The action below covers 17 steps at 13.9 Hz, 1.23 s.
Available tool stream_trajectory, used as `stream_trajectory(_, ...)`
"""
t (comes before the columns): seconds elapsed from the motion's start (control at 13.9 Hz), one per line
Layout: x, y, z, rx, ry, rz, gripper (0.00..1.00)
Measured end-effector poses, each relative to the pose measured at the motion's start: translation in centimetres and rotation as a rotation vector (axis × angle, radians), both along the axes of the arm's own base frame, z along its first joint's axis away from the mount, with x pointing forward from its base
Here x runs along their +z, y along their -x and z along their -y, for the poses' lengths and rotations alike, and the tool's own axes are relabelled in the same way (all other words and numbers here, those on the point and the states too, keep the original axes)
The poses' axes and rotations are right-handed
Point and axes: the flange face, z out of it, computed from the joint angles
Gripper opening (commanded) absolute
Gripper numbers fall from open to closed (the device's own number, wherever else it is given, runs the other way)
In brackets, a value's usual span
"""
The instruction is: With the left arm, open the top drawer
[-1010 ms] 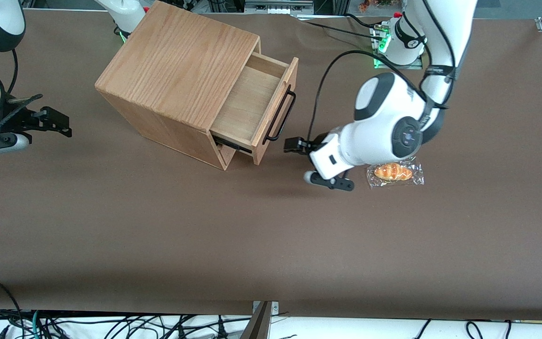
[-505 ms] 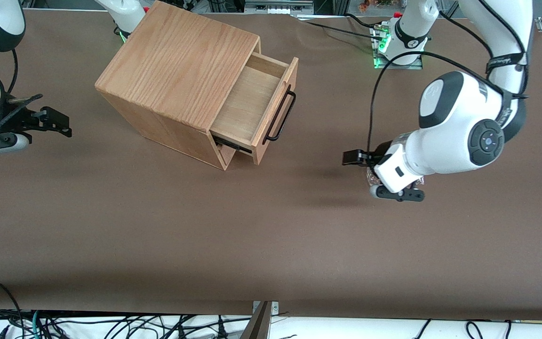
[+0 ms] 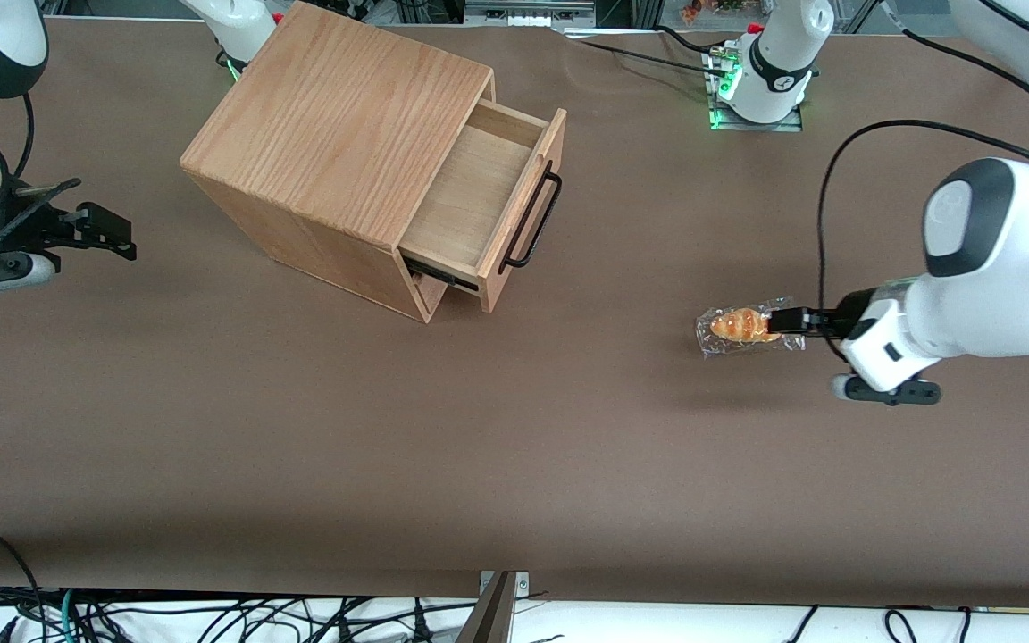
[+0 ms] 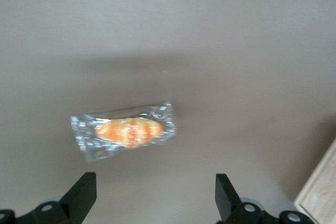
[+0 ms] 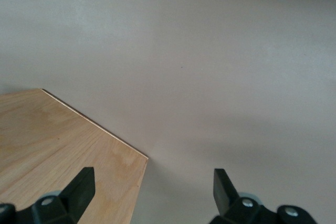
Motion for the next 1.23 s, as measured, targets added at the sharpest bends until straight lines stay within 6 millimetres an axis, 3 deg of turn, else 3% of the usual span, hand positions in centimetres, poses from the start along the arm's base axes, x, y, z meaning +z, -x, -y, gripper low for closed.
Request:
stream_trajectory(0.43, 3.9, 0.8, -5.2, -0.097, -0.055, 0.068, 1.0)
stream_trajectory(0.72, 8.4, 3.8, -9.8, -0.124, -0.117, 0.119, 1.0)
stream_trajectory(0.94, 12.7, 7.2, -9.9, -0.124, -0.129, 0.165, 1.0)
stream_trajectory(1.23, 16.1, 10.0, -9.1, -0.134, -0.132, 0.202, 1.0)
